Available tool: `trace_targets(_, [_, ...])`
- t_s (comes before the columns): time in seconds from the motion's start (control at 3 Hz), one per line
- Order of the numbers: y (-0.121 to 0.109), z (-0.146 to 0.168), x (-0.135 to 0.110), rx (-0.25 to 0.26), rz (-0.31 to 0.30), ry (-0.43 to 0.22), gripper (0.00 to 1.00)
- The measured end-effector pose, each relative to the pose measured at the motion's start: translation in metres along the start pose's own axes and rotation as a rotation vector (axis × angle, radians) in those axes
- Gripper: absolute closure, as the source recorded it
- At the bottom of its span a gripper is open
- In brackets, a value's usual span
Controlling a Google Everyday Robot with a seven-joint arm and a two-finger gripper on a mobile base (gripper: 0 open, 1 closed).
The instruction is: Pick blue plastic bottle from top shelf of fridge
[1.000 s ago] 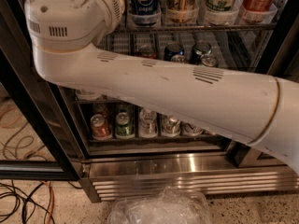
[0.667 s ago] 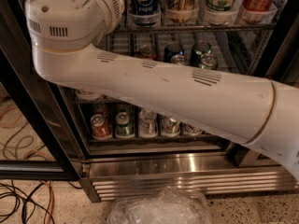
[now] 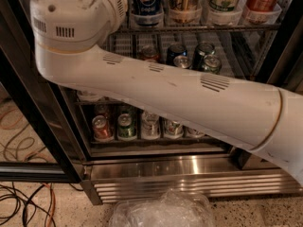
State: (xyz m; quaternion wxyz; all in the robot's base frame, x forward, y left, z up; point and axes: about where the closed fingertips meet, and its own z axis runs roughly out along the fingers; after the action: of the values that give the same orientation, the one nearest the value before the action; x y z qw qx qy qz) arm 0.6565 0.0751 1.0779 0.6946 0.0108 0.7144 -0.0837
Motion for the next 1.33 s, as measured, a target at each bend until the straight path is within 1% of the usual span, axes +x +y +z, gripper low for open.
trace_targets(0.67, [0.0,-0.01,-0.009,-0.025,0.012,-0.013,1.0])
trace_targets(1.0, [0.008,-0.022,-0.015,-0.059,0.021,-0.025,1.0])
trace_targets(1.33, [0.007,-0.025,-0.025,-0.057,-0.001,-0.034,1.0])
